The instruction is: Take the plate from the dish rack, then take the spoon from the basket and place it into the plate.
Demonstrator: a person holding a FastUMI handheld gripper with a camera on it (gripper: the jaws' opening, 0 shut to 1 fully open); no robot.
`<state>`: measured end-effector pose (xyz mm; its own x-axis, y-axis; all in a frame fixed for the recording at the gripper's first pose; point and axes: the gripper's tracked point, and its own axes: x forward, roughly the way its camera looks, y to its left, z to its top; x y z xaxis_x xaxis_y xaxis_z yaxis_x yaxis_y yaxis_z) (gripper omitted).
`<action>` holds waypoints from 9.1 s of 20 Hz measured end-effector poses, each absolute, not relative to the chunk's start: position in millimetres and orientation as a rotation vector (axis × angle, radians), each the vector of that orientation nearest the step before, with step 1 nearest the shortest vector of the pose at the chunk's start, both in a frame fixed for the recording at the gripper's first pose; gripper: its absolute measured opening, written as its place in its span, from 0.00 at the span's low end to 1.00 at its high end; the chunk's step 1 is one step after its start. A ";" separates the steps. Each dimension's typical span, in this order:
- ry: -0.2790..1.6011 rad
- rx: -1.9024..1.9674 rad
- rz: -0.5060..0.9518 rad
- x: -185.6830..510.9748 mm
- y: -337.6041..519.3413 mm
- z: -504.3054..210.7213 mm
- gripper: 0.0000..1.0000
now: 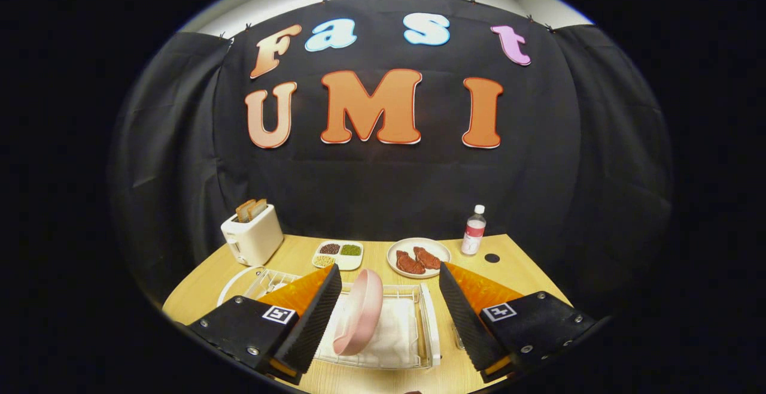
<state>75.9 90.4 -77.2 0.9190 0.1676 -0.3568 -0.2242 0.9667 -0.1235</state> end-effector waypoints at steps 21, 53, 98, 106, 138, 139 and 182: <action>0.720 -0.128 0.125 104.8 104.2 -220.5 0.55; 0.706 0.029 0.076 -4.1 75.3 -156.1 0.25; 0.862 0.033 -0.026 -120.7 31.1 -310.4 0.95; 0.667 -0.036 -0.054 -61.5 -24.0 -241.0 0.98; 0.439 -0.067 -0.010 75.2 -82.6 -224.9 0.14; 0.431 -0.072 -0.009 74.6 -83.9 -221.9 0.11; 0.384 -0.052 0.212 -115.8 72.2 -161.2 0.06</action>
